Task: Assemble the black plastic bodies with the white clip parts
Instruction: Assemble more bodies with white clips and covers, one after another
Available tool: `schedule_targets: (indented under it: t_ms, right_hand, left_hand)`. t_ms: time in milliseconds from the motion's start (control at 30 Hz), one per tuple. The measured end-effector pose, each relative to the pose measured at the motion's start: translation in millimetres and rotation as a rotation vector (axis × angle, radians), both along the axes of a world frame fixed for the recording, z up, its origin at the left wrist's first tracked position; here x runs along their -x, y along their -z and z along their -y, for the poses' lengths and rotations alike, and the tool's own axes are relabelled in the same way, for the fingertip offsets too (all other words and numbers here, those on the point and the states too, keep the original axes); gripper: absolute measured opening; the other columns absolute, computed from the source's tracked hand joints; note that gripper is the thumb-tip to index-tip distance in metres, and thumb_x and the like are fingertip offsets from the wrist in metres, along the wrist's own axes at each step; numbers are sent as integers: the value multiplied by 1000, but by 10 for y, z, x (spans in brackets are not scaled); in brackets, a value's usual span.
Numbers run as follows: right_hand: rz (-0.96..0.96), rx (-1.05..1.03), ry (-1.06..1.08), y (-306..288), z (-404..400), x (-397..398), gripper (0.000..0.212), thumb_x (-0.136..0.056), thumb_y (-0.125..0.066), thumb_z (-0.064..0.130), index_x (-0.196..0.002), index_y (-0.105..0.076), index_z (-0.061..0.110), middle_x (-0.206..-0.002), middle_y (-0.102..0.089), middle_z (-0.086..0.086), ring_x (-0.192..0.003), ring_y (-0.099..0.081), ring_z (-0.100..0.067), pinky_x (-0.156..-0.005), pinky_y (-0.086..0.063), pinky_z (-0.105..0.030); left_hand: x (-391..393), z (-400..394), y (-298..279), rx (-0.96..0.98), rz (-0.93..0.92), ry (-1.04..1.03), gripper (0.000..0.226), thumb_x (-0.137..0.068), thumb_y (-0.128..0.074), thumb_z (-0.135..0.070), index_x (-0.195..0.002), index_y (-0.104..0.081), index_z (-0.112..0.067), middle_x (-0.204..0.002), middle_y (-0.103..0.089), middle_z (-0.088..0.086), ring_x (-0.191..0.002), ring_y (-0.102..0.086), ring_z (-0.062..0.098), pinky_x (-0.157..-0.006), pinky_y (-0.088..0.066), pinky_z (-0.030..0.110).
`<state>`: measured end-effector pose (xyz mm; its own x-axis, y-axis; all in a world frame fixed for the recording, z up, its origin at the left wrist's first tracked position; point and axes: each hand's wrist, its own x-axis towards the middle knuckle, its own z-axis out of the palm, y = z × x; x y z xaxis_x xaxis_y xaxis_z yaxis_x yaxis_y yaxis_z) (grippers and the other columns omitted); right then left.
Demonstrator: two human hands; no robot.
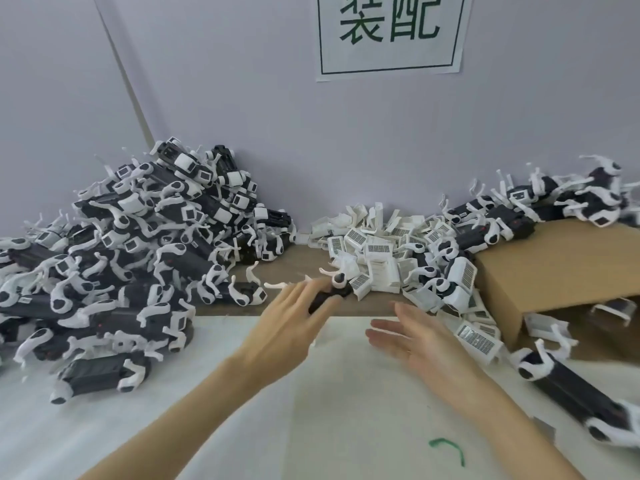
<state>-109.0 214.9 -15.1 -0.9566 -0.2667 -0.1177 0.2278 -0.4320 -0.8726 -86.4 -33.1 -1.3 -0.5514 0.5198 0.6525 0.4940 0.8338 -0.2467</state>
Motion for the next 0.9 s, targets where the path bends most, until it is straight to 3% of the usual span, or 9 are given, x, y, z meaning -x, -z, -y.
schedule_targets:
  t_ms: [133, 233, 467, 567, 667, 733, 800, 867, 900]
  right_hand:
    - [-93, -58, -126, -15, 76, -125, 48, -100, -62, 40, -125, -71, 0, -130, -67, -28, -122, -66, -39, -102, -56, -45]
    - [-144, -75, -149, 51, 72, -163, 49, -103, -60, 43, -118, -73, -2, -129, -69, -23, -119, -66, -28, -110, -51, -47]
    - [-150, -98, -21, 218, 112, -270, 50, -78, -85, 30, -118, -73, 2, -115, -75, -25, -113, -72, -35, -98, -59, -40]
    - [-121, -45, 44, 189, 109, -290, 59, -77, -81, 26, -127, -63, -2, -115, -75, -24, -111, -73, -37, -101, -57, -45]
    - [-132, 18, 71, 145, 93, -302, 51, -83, -76, 21, -125, -62, -5, -119, -73, -25, -115, -71, -38, -98, -60, -41]
    - [-134, 40, 71, 141, 89, -303, 49, -84, -75, 19, -125, -62, -6, -122, -72, -26, -115, -70, -37, -98, -59, -41]
    - [-139, 58, 50, 142, 90, -310, 51, -84, -75, 19, -126, -61, -7, -123, -71, -26, -112, -70, -35, -99, -59, -41]
    - [-141, 71, 42, 138, 96, -324, 55, -84, -76, 21, -128, -59, -5, -124, -71, -26, -110, -71, -34, -101, -58, -43]
    - [-146, 71, 38, 141, 101, -331, 56, -84, -76, 23, -130, -58, -4, -125, -71, -25, -113, -71, -33, -104, -56, -44]
  left_hand:
    - [-173, -207, 170, -38, 102, 210, 56, -84, -44, 11, -135, -54, -11, -139, -46, 6, -117, -51, 25, -101, -41, 29]
    - [-199, -234, 292, -52, 144, 279, 60, -85, -51, 16, -139, -53, -10, -145, -48, 4, -127, -55, 27, -105, -45, 32]
    - [-239, -235, 398, -145, 141, 303, 56, -92, -68, 10, -141, -53, -11, -152, -49, 4, -139, -50, 22, -118, -36, 28]
    - [-287, -254, 368, -452, 166, 214, 53, -96, -79, -19, -142, -53, -17, -162, -40, 1, -155, -37, 18, -122, -35, 33]
    - [-359, -297, 300, -953, 427, 161, 68, -91, -82, -36, -148, -45, -29, -160, -34, -10, -154, -35, 13, -119, -33, 19]
    - [-399, -317, 272, -1233, 630, 121, 64, -93, -76, -49, -147, -43, -40, -153, -44, -14, -142, -51, 9, -106, -44, 15]
    - [-430, -342, 244, -1462, 887, 117, 61, -92, -72, -60, -144, -47, -44, -137, -63, -10, -116, -72, 16, -92, -57, 23]
    - [-426, -338, 247, -1617, 1071, 179, 60, -90, -74, -58, -141, -58, -30, -116, -75, 0, -98, -78, 34, -80, -63, 45]
    - [-425, -334, 243, -1668, 1116, 222, 57, -90, -75, -52, -137, -64, -21, -110, -75, 6, -93, -77, 39, -73, -62, 48]
